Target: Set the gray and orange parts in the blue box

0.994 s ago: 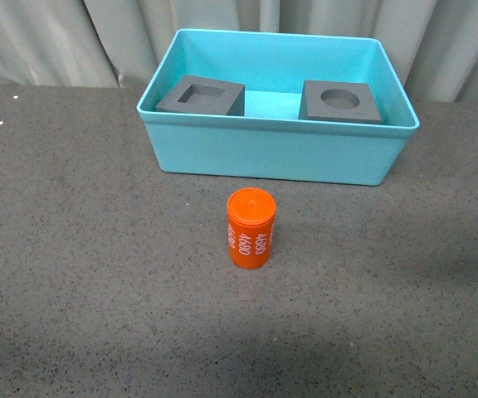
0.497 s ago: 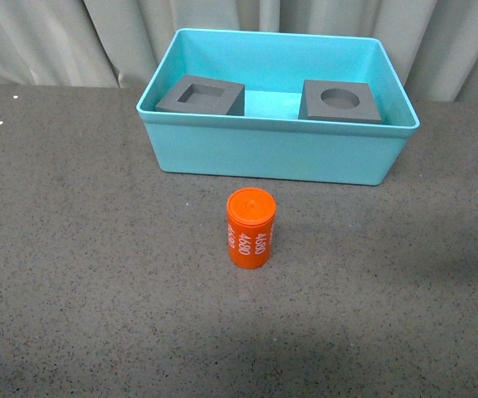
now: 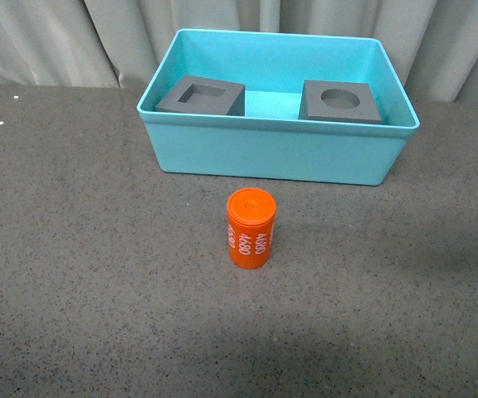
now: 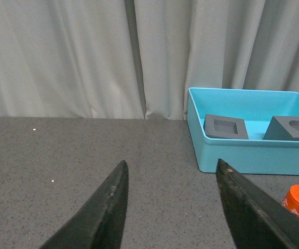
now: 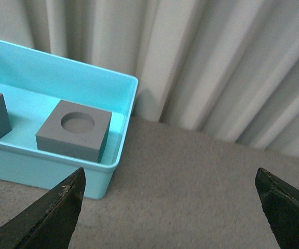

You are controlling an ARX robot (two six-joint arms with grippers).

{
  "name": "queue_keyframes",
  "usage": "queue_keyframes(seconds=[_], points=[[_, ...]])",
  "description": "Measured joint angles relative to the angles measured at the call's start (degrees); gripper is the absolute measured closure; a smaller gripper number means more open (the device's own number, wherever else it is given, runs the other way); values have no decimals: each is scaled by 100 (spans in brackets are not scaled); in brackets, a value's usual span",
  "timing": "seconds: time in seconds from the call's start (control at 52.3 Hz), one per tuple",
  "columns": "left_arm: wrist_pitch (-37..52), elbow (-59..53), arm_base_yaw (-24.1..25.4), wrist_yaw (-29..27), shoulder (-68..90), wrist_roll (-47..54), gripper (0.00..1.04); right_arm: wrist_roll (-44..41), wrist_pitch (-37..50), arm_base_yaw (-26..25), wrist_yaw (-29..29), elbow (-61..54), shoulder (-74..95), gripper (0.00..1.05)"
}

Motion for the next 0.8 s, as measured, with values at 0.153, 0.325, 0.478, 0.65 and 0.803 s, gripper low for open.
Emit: queue_keyframes(seconds=[0.153, 0.325, 0.478, 0.65, 0.803], points=[[-4, 0, 0, -2, -2, 0, 25, -310, -798, 195, -643, 498, 483, 10], [-4, 0, 0, 0, -2, 4, 7, 138, -2758, 557, -1725, 1797, 1311, 10], [-4, 0, 0, -2, -2, 4, 7, 214, -3910, 815, -2249, 2586, 1716, 10], [-4, 0, 0, -2, -2, 4, 7, 210, -5031, 1117, -2535, 3397, 2273, 10], [-4, 0, 0, 0, -2, 4, 7, 212, -5438, 1362, -2470, 3958, 2944, 10]])
